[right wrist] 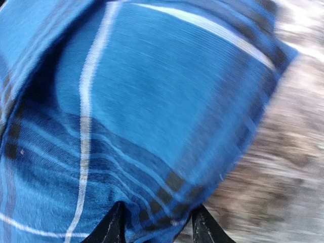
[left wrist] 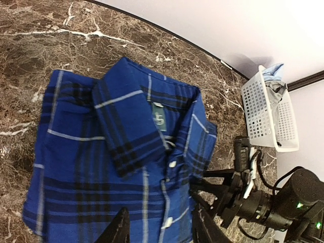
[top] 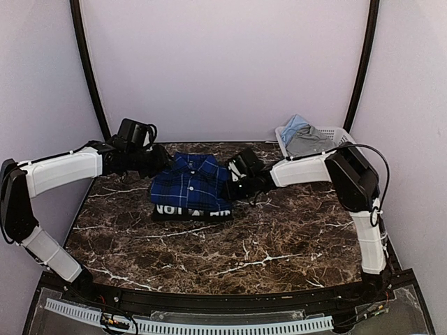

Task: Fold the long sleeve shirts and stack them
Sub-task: Move the square-folded shirt to the center of the board, then move the square-folded shirt to the corner of the board.

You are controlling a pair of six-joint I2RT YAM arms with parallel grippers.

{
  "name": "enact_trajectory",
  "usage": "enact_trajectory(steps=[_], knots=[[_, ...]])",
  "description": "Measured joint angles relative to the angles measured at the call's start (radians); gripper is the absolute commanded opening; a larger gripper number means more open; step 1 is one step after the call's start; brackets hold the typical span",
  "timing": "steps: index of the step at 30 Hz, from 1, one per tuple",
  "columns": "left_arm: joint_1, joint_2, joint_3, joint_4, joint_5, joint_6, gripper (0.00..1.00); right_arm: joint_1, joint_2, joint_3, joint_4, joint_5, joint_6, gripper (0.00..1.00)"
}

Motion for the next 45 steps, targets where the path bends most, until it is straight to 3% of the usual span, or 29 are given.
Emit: enact_trajectory(steps=[4,11,17,23,28,38,45], knots=[[0.0,-0.016,0.0,-0.002,0.019,0.002,0.4,0.074,0.058,0.094,-0.012,-0.032,0.018,0.46],[-0.027,-0.006,0.0,0.003,0.095,0.002,0.4,0.111,0.042,0.098,-0.047,-0.071,0.04,0.6],[-0.091,0.085,0.025,0.015,0.16,0.006,0.4,0.086,-0.174,-0.062,-0.068,-0.018,0.046,0.64],[-0.173,0.253,0.172,0.008,0.198,0.028,0.4,0.032,-0.487,-0.291,-0.047,0.064,0.063,0.65],[-0.261,0.396,0.296,-0.005,0.209,0.039,0.4,-0.025,-0.637,-0.428,-0.055,0.118,0.083,0.66],[-0.295,0.579,0.408,-0.088,0.147,0.066,0.4,-0.04,-0.77,-0.512,-0.09,0.172,0.112,0.66],[-0.261,0.605,0.404,-0.12,0.091,0.083,0.39,-0.04,-0.784,-0.54,-0.092,0.174,0.124,0.66]])
